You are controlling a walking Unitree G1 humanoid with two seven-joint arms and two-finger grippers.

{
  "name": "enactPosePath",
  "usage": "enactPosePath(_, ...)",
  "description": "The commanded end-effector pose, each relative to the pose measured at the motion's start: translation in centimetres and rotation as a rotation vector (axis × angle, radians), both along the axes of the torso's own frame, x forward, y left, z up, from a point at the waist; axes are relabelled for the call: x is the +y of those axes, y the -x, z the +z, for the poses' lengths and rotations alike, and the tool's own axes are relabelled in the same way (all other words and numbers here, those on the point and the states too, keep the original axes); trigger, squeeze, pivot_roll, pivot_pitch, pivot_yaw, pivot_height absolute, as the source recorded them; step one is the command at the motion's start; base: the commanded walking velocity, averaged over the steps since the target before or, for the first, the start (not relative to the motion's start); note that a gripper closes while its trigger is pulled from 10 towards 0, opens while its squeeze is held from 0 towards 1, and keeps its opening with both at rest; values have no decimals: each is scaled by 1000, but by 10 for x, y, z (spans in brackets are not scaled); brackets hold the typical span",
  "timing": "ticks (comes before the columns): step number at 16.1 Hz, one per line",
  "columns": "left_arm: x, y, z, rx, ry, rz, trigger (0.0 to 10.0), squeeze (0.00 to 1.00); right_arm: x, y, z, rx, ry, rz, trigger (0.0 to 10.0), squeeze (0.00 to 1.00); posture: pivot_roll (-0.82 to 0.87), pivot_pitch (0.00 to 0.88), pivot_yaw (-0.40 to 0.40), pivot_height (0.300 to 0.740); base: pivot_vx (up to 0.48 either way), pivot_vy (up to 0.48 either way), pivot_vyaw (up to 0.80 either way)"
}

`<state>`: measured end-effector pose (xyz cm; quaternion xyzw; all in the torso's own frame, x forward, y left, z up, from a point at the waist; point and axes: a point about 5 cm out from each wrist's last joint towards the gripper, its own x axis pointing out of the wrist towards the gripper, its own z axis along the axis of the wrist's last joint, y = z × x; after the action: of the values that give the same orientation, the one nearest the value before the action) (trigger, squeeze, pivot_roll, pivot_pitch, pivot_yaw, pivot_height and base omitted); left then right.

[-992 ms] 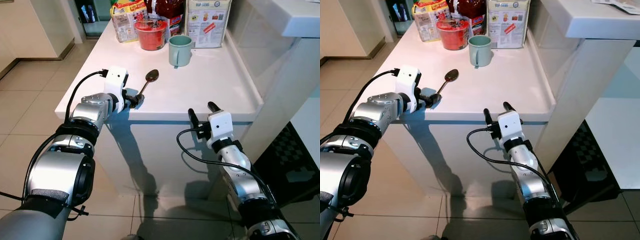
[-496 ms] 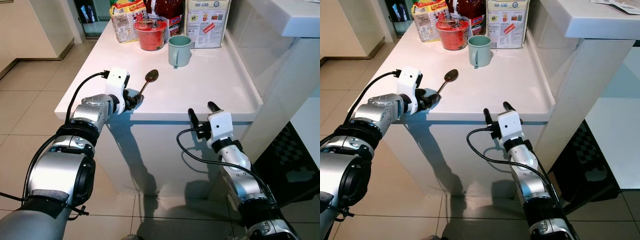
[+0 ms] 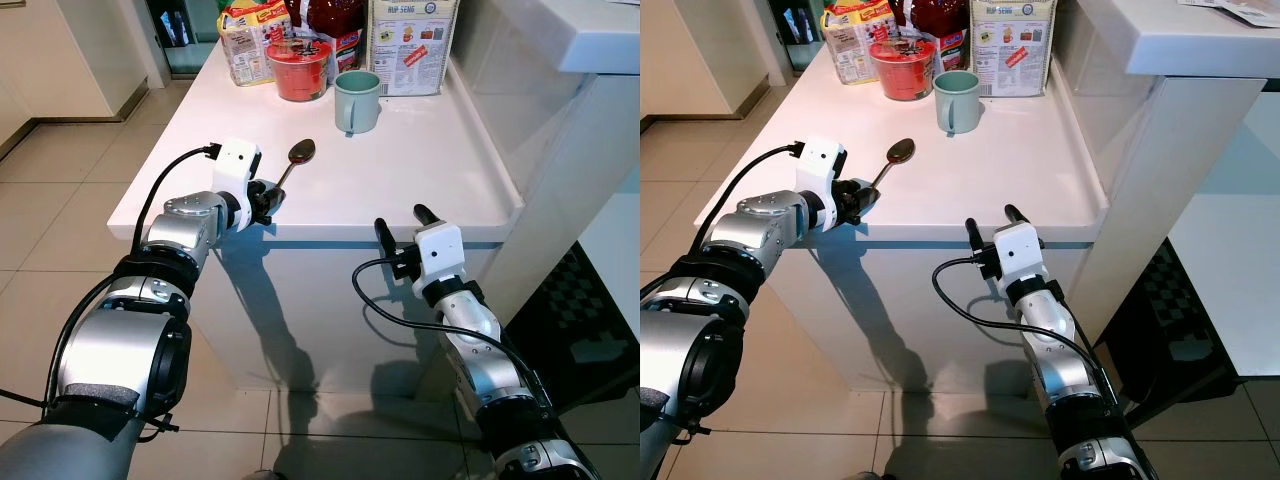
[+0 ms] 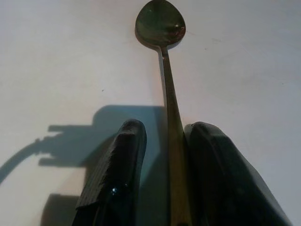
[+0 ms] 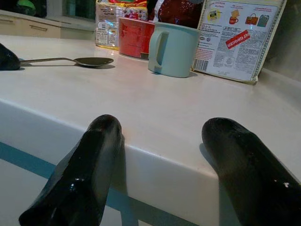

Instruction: Setting the table

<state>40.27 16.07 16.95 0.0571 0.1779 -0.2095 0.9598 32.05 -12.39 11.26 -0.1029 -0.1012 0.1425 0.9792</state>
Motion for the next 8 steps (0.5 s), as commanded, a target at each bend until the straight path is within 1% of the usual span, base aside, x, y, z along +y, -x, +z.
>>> enactPosePath(1, 12, 13, -35, 138, -33, 45, 0, 0, 1, 1, -1, 12, 11, 9, 10000, 0, 25, 89, 69, 740, 0, 0, 0)
enactPosePath(4, 17, 10, -28, 96, 3, 79, 0, 0, 2, 0, -1, 12, 15, 14, 10000, 0, 28, 82, 66, 740, 0, 0, 0)
enactPosePath(5, 18, 9, -23, 68, 13, 86, 0, 0, 2, 0, -1, 12, 15, 15, 10000, 0, 30, 78, 66, 740, 0, 0, 0)
enactPosePath(6, 20, 6, -16, 34, 25, 98, 0, 0, 2, 0, -1, 11, 15, 15, 10000, 0, 30, 77, 65, 740, 0, 0, 0)
enactPosePath(7, 21, 3, -5, -22, 35, 102, 0, 0, 2, 0, -1, 11, 16, 16, 10000, 0, 30, 75, 65, 740, 0, 0, 0)
enactPosePath(8, 20, -1, 9, -82, 71, 93, 0, 0, 1, 0, -1, 12, 17, 15, 10000, 0, 31, 71, 64, 740, 0, 0, 0)
